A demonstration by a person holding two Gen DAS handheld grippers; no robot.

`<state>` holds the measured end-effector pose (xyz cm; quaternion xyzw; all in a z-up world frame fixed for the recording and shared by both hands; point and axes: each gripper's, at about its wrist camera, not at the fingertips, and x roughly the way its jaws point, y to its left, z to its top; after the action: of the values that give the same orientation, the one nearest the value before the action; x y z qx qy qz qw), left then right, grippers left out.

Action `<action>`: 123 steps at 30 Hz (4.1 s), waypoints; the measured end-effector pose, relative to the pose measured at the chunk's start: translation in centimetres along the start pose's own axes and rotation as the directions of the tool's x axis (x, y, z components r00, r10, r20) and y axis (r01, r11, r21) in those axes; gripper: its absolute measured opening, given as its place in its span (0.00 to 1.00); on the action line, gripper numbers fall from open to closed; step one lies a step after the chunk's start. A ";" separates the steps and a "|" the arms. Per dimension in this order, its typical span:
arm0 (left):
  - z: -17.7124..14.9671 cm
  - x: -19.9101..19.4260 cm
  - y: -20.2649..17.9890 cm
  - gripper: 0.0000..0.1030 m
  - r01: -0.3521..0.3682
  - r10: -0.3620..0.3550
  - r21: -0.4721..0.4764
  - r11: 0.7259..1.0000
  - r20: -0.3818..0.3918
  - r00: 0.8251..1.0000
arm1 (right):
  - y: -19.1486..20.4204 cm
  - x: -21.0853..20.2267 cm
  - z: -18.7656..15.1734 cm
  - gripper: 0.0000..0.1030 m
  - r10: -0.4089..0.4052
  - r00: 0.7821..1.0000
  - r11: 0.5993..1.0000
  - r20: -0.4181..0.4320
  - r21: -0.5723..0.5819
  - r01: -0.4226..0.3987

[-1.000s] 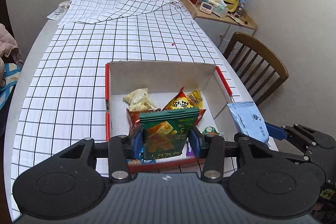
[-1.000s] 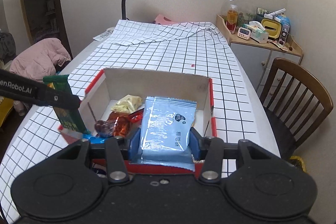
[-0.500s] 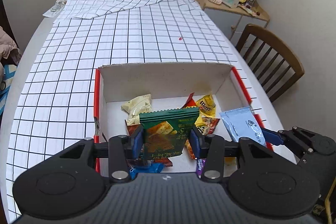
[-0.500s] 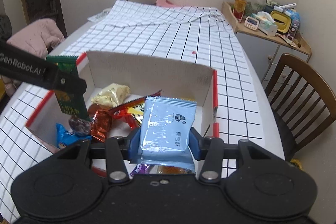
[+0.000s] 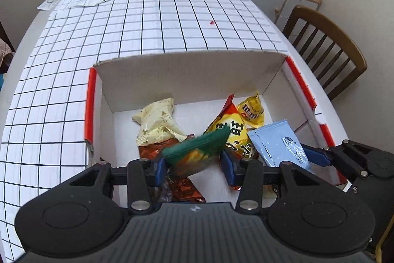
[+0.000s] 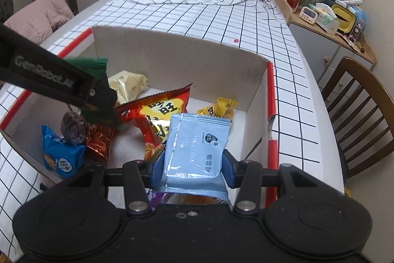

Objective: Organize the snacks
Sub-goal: 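Open both tools to drop the two packets inside the red box, then move both tools back toward the remaining snacks beside the box, then grasp white biscuit packet with right tool while left tool grasps small wrapped candy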

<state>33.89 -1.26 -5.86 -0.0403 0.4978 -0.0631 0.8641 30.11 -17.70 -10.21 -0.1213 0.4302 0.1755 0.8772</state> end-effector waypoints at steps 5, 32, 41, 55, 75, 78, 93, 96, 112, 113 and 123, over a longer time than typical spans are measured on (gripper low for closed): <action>-0.3 1.1 -0.2 0.43 -0.012 0.012 0.012 1.000 -0.023 1.000 | 0.2 0.6 -0.1 0.44 -0.005 1.000 1.000 -0.015 -0.012 0.004; -2.9 -2.8 -0.2 0.54 -0.002 0.000 0.044 0.999 0.038 0.999 | -0.2 -3.7 -0.8 0.71 0.020 0.998 0.994 0.068 0.105 -0.027; -4.1 -6.6 -0.2 0.62 0.015 -0.022 0.070 0.997 0.110 0.994 | 0.4 -7.2 -1.3 0.81 0.012 0.991 0.990 0.132 0.140 -0.030; -6.9 -11.7 0.9 0.68 0.025 -0.044 0.094 0.995 0.199 0.979 | 2.3 -12.1 -2.5 0.97 0.017 0.974 0.985 0.227 0.162 -0.055; -12.9 -14.2 4.7 0.84 0.081 -0.092 0.067 0.994 0.186 0.978 | 5.4 -13.7 -5.8 0.99 0.096 0.968 0.976 0.231 0.168 -0.136; -14.0 -13.6 5.3 0.85 0.069 -0.078 0.056 0.996 0.168 0.983 | 5.9 -13.1 -6.5 0.99 0.107 0.971 0.974 0.212 0.173 -0.145; -20.5 -8.8 5.5 0.85 0.046 -0.052 0.110 0.993 0.052 0.997 | 8.4 -8.1 -7.8 0.99 0.164 0.985 0.964 0.056 0.205 -0.172; -21.5 -8.3 4.6 0.85 0.040 -0.048 0.161 0.986 0.049 0.998 | 9.3 -7.0 -7.8 0.99 0.168 0.985 0.967 0.025 0.191 -0.170; -23.2 -6.4 2.8 0.85 -0.016 -0.001 0.251 0.968 0.067 0.998 | 14.1 -1.5 -6.8 0.92 0.162 0.984 0.987 -0.080 0.006 -0.162; -23.2 -6.4 2.9 0.85 -0.016 0.000 0.247 0.969 0.066 0.998 | 14.3 -1.2 -6.8 0.90 0.159 0.983 0.987 -0.087 -0.004 -0.160; -23.2 -6.1 3.2 0.85 -0.026 0.012 0.241 0.970 0.060 0.998 | 15.5 0.0 -6.8 0.77 0.133 0.984 0.987 -0.121 -0.072 -0.142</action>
<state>11.02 2.62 -12.70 0.0681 0.4613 -0.1138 0.8773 18.89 -6.13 -15.28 -0.1364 0.4804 0.2454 0.8309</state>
